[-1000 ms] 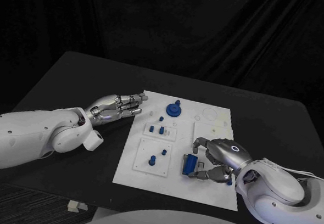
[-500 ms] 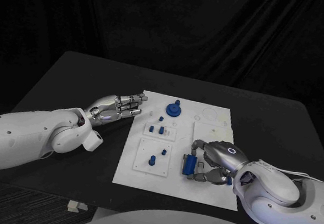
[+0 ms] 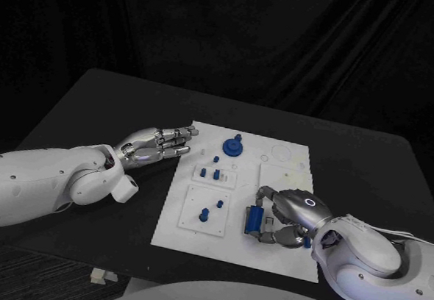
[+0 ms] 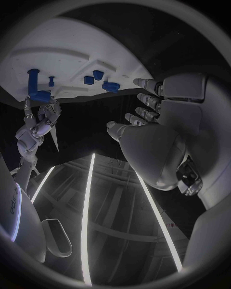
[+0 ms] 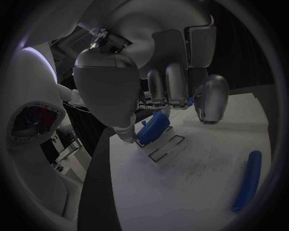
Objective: Assemble the parts on the task board
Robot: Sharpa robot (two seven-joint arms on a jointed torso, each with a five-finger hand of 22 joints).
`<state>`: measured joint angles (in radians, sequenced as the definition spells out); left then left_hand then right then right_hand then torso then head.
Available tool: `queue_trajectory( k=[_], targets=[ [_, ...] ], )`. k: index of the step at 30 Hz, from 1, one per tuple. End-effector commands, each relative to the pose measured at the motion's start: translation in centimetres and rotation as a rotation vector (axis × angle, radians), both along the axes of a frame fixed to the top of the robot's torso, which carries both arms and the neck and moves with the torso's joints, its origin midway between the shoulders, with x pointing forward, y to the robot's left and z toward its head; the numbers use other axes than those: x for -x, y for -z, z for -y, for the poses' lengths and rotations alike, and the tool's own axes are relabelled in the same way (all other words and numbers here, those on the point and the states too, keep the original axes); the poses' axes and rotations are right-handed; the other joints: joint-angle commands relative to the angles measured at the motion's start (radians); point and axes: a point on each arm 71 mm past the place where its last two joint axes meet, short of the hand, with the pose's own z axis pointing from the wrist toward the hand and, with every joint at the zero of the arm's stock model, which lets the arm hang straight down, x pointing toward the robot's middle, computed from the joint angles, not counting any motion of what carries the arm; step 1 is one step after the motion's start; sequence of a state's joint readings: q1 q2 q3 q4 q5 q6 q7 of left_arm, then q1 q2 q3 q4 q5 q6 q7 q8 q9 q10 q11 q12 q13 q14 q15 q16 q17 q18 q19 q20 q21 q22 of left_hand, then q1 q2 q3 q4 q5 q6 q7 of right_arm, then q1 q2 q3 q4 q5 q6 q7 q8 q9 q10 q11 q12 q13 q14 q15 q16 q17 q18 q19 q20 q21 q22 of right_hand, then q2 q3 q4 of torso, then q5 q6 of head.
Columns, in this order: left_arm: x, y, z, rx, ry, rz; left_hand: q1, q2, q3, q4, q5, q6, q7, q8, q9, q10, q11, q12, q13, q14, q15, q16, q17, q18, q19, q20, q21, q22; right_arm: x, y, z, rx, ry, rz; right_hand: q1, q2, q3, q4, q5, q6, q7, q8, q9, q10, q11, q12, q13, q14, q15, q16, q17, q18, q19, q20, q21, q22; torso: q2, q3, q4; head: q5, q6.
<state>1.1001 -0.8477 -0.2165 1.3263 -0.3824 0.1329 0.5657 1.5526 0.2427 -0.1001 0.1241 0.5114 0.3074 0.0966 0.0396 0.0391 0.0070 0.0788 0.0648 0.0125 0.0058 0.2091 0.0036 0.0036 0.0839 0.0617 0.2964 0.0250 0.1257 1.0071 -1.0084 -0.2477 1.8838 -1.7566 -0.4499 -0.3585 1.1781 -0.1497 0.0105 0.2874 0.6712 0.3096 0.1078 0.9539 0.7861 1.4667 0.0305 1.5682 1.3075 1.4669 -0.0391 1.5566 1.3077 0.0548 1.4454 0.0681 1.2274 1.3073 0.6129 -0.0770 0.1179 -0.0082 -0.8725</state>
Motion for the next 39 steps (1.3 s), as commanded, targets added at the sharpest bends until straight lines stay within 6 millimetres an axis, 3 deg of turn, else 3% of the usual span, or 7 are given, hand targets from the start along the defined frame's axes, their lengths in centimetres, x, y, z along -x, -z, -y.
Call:
queue_trajectory(
  k=[1, 4, 8, 14, 30, 35, 39],
  targets=[
    [0.09, -0.02, 0.2, 0.018, 0.01, -0.004, 0.005, 0.008, 0.005, -0.001, 0.003, 0.002, 0.007, 0.002, 0.001, -0.002, 0.001, -0.002, 0.001, 0.001, 0.006, -0.001, -0.001, -0.019, 0.01, 0.0, 0.004, 0.001, 0.03, -0.03, 0.11, -0.007, 0.002, 0.015, -0.014, 0.023, 0.023, 0.003, 0.112, 0.018, -0.005, 0.01, -0.011, 0.104, -0.007, 0.003, 0.263, 0.094, -0.004, -0.003, 0.219, 0.02, -0.004, -0.004, -0.005, 0.164, 0.0, -0.0003, 0.0, 0.002, 0.0],
    [0.09, 0.0, 0.21, 0.017, 0.011, -0.006, 0.004, 0.009, 0.006, -0.002, 0.003, 0.002, 0.007, 0.002, 0.001, -0.002, 0.002, -0.001, 0.001, 0.001, 0.007, -0.001, -0.001, -0.019, 0.01, 0.0, 0.004, 0.001, 0.1, -0.11, 0.1, -0.015, -0.003, 0.017, -0.04, 0.028, 0.057, 0.004, 0.259, 0.024, -0.005, 0.002, -0.038, 0.104, -0.01, 0.003, 0.263, 0.094, -0.007, -0.003, 0.22, 0.02, -0.005, -0.006, -0.007, 0.164, 0.0, -0.0003, -0.0006, 0.003, 0.0],
    [0.07, 0.03, 0.16, 0.016, 0.01, -0.007, 0.004, 0.009, 0.007, -0.002, 0.002, 0.001, 0.008, 0.001, 0.001, -0.002, 0.004, 0.0, 0.001, 0.002, 0.008, -0.001, -0.001, -0.019, 0.01, 0.0, 0.004, 0.001, 0.2, -0.17, 0.07, -0.02, -0.014, 0.018, -0.071, 0.025, 0.105, 0.004, 0.37, 0.024, -0.004, -0.009, -0.069, 0.104, -0.012, 0.003, 0.263, 0.094, -0.009, -0.003, 0.221, 0.021, -0.005, -0.008, -0.008, 0.164, 0.001, -0.0005, 0.0006, 0.001, 0.0],
    [0.06, 0.08, 0.12, 0.014, 0.01, -0.009, 0.004, 0.009, 0.007, -0.002, 0.002, 0.001, 0.008, 0.001, 0.001, -0.002, 0.004, 0.0, 0.001, 0.002, 0.008, -0.001, -0.001, -0.019, 0.01, 0.0, 0.004, 0.001, 0.32, -0.16, 0.07, -0.014, -0.023, 0.01, -0.098, 0.007, 0.163, 0.004, 0.455, 0.016, -0.002, -0.026, -0.103, 0.104, -0.016, 0.003, 0.263, 0.095, -0.012, -0.001, 0.225, 0.02, -0.006, -0.01, -0.008, 0.164, 0.001, 0.0003, -0.0006, 0.002, 0.0],
    [0.08, 0.25, 0.09, 0.011, 0.011, -0.015, 0.004, 0.009, 0.007, -0.002, 0.002, 0.001, 0.008, 0.001, 0.001, -0.001, 0.005, 0.0, 0.001, 0.002, 0.008, -0.001, -0.001, -0.019, 0.01, 0.0, 0.004, 0.001, 0.58, 0.1, -0.05, 0.026, -0.034, -0.028, -0.108, -0.018, 0.203, 0.002, 0.423, -0.028, 0.008, -0.079, -0.17, 0.104, -0.01, 0.003, 0.263, 0.095, -0.007, -0.001, 0.226, 0.021, -0.008, -0.008, -0.012, 0.163, 0.0, 0.0007, -0.0011, 0.003, 0.0],
    [0.09, 0.3, 0.04, 0.009, 0.012, -0.019, 0.003, 0.01, 0.008, -0.002, 0.001, 0.002, 0.009, 0.001, 0.001, -0.001, 0.006, 0.0, 0.001, 0.002, 0.008, -0.001, -0.001, -0.019, 0.01, 0.0, 0.004, 0.0, 0.52, 0.24, 0.03, 0.039, -0.027, -0.036, -0.106, -0.022, 0.206, 0.001, 0.361, -0.064, 0.018, -0.122, -0.228, 0.104, -0.003, 0.003, 0.263, 0.094, -0.002, -0.002, 0.224, 0.021, -0.01, -0.003, -0.016, 0.162, 0.001, 0.0, -0.0013, 0.003, 0.0],
    [0.1, 0.32, 0.07, 0.008, 0.013, -0.022, 0.002, 0.01, 0.008, -0.002, 0.001, 0.002, 0.009, 0.001, 0.001, -0.001, 0.007, 0.0, 0.001, 0.001, 0.008, -0.001, -0.001, -0.019, 0.01, 0.0, 0.004, 0.0, 0.48, 0.37, 0.12, 0.053, -0.019, -0.044, -0.106, -0.017, 0.189, 0.001, 0.257, -0.071, 0.026, -0.136, -0.271, 0.104, 0.005, 0.003, 0.263, 0.093, 0.006, -0.004, 0.219, 0.023, -0.013, 0.003, -0.024, 0.16, 0.001, -0.0003, -0.0001, 0.003, 0.0]
  ],
)
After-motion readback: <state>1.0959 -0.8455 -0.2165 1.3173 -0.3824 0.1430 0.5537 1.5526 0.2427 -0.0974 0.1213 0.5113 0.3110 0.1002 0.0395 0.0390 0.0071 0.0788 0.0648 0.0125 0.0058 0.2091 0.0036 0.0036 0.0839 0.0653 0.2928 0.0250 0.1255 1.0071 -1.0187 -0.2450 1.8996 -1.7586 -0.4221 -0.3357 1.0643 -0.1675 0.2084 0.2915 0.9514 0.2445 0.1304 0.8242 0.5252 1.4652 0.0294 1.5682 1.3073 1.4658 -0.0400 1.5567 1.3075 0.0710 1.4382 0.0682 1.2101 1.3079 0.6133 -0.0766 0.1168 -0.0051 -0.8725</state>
